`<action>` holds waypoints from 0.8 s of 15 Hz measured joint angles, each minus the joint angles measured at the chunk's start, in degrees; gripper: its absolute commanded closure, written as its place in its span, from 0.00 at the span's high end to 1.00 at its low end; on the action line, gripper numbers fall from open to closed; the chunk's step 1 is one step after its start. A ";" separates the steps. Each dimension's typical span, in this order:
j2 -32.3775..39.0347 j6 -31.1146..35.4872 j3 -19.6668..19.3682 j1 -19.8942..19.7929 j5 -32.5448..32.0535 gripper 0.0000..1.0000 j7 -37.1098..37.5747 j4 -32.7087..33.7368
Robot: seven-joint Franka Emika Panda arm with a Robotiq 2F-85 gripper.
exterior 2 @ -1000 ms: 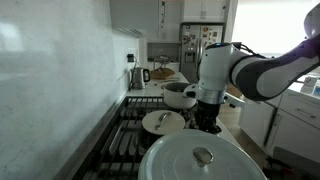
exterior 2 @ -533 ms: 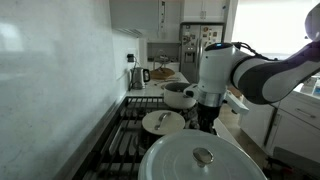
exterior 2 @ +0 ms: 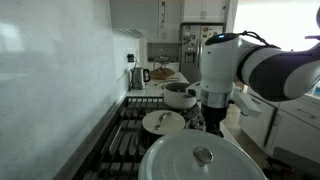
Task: Twist the knob on the stove.
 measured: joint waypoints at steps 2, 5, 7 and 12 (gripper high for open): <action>-0.39 -3.83 0.85 1.01 0.03 1.00 1.17 2.07; -1.59 -9.48 1.11 1.15 0.02 1.00 1.22 4.62; -2.54 -13.06 0.98 0.96 -0.07 1.00 1.21 5.78; -3.50 -18.66 0.39 0.47 -0.30 1.00 1.01 8.44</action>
